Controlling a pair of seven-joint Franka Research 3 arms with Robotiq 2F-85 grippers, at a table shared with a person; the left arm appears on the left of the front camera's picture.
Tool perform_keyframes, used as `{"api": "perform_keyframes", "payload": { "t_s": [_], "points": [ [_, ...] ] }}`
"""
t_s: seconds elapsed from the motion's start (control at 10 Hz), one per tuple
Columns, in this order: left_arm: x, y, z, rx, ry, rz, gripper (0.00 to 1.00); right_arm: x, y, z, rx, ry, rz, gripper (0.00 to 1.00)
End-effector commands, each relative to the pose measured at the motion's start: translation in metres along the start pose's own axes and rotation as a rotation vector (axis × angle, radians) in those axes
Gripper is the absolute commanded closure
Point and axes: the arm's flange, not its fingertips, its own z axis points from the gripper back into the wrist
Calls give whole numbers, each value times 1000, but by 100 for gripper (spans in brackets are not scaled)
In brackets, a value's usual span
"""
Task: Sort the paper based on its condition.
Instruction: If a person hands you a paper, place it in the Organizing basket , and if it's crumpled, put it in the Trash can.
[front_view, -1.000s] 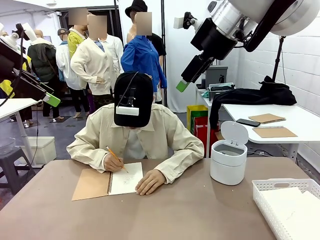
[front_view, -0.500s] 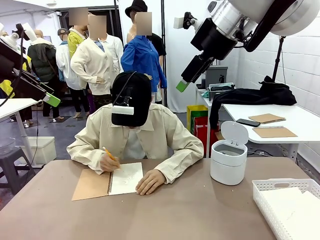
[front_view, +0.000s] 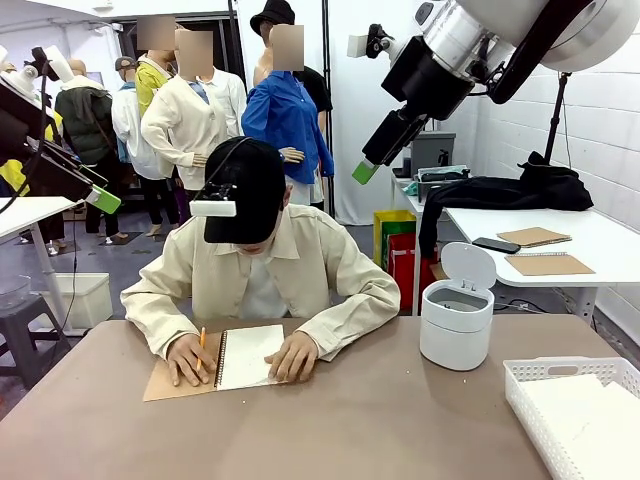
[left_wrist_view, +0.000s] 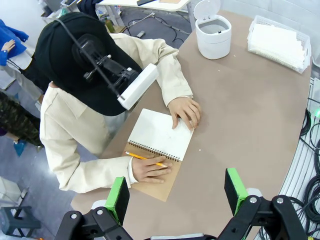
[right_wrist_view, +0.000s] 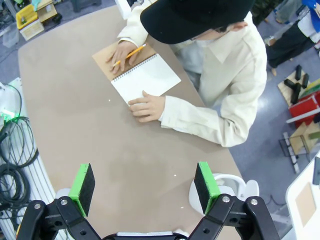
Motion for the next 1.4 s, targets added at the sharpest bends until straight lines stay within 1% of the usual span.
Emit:
{"api": "perform_keyframes", "payload": {
  "t_s": [0.0, 1.3],
  "points": [
    [0, 1, 1, -2, -3, 1, 0, 0, 0, -1, -5, 7, 5, 0],
    [0, 1, 1, -2, -3, 1, 0, 0, 0, -1, -5, 7, 5, 0]
  ]
}}
